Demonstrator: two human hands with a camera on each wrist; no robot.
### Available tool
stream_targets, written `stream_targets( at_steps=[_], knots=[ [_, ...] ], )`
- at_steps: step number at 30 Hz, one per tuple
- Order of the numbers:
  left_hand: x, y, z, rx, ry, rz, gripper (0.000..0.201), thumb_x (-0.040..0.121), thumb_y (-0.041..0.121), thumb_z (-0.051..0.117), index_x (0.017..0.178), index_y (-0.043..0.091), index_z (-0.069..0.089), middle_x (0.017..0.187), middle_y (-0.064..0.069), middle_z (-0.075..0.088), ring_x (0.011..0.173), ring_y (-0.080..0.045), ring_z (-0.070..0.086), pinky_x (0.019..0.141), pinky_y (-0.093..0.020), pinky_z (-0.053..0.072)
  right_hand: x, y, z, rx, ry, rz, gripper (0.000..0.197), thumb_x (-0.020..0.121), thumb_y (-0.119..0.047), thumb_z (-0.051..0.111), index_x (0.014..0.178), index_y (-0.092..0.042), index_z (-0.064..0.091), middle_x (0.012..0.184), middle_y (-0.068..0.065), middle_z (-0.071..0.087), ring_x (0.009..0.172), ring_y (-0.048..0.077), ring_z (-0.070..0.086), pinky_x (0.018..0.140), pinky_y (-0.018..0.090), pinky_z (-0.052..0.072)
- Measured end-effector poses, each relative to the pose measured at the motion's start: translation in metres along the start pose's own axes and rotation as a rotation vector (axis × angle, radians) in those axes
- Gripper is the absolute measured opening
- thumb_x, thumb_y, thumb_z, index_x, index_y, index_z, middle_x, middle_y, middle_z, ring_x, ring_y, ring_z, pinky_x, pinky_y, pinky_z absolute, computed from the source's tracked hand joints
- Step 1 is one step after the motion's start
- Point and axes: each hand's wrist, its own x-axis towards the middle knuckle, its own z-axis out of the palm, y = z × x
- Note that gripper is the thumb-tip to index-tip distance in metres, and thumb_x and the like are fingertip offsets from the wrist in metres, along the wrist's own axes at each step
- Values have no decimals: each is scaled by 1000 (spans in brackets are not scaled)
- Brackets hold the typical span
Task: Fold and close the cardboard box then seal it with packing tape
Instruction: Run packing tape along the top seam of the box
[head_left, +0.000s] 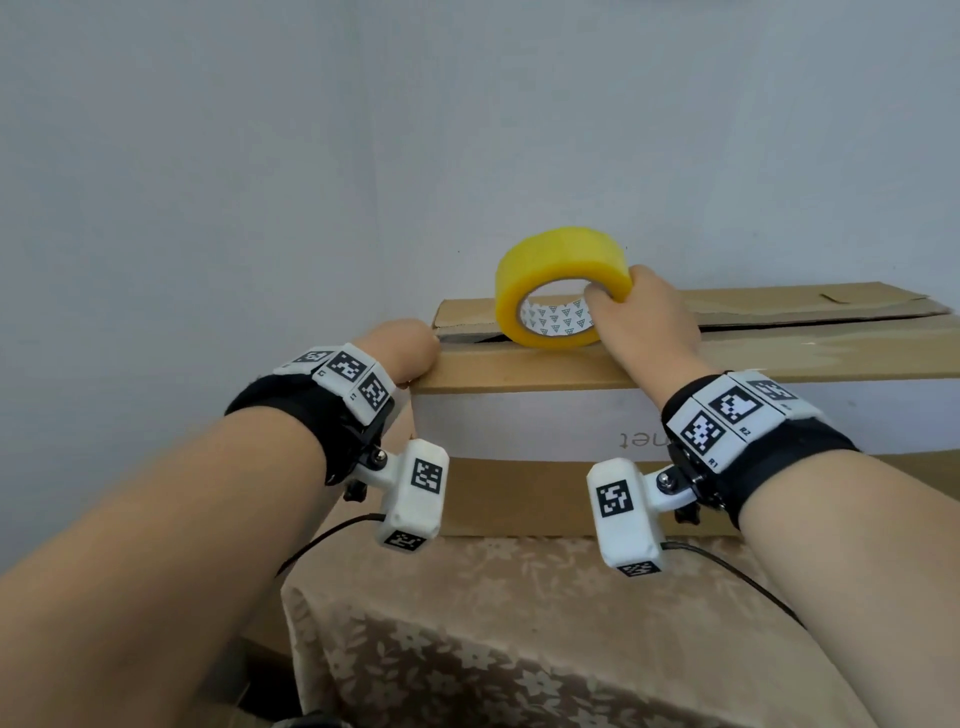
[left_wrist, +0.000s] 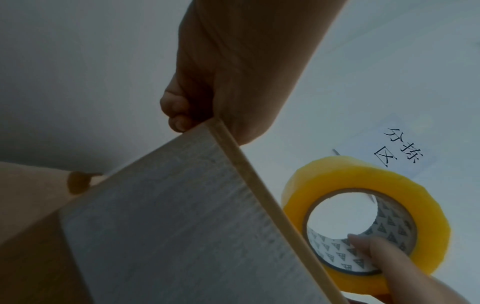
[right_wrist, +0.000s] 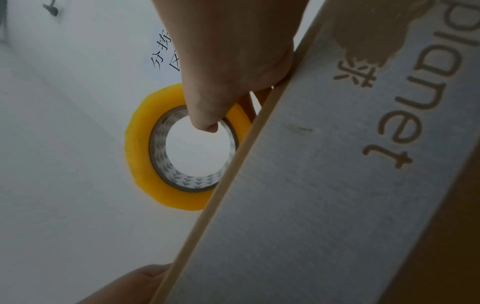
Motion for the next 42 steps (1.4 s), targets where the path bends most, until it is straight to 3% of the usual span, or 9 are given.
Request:
stream_targets(
  at_steps=[7,11,16,21,25,30,35,39,42],
  knots=[
    [6,-19,-9,141,78,11,37,101,22,30,112,-4,54,118,-23,57,105,-35,54,81,-33,36,-6,-8,21,108,-17,-1,20,89,-37,48,88,-16,50,75,-1,52,78,27,54,62,32,36],
    [10,-26,-4,-60,238,190,36,96,30,49,119,3,47,128,-16,43,111,-32,48,90,-33,37,1,3,19,254,20,-88,33,88,-15,55,120,-15,46,89,4,57,83,25,56,68,33,45],
    [17,-25,-12,-127,-203,425,90,77,65,55,147,25,17,145,1,37,132,-19,39,108,-31,31,4,-2,26,301,69,-118,54,84,1,55,134,-16,42,117,11,55,103,25,54,88,35,46],
    [22,-30,-5,-90,-75,370,91,77,63,58,149,21,21,151,-2,32,135,-19,35,110,-31,25,15,-11,19,208,25,-127,49,83,4,54,129,-12,48,109,5,55,95,19,50,76,25,36],
    [14,-30,-2,-66,-55,362,91,76,65,56,148,20,23,151,-3,33,135,-21,36,110,-32,26,19,-19,9,48,-54,-133,51,83,-1,56,131,-14,43,100,6,50,89,24,50,61,24,34],
    [10,-18,-2,108,-102,356,69,90,62,37,135,9,35,138,-7,41,132,-27,36,107,-37,29,15,-45,4,-91,-173,-296,61,82,-21,62,139,-22,38,129,8,42,113,26,47,87,30,37],
    [5,-6,4,284,-128,257,77,97,57,19,149,3,1,158,-13,-4,146,-23,-5,117,-38,1,19,-70,10,-21,-168,-160,75,78,-72,52,125,-14,44,111,0,47,99,18,48,81,32,40],
    [0,-6,3,232,-140,261,78,97,56,21,149,4,-2,158,-13,-8,146,-21,-7,116,-33,-2,26,-62,12,29,-121,-61,60,79,-66,56,100,-11,52,86,-2,50,86,20,50,63,30,36],
    [-1,-6,0,224,-157,251,77,97,57,21,150,6,-3,158,-10,-8,146,-19,-7,116,-31,-2,34,-61,-1,-64,-90,-76,54,79,-61,58,97,-10,52,88,1,51,88,22,49,67,32,34]
  ],
)
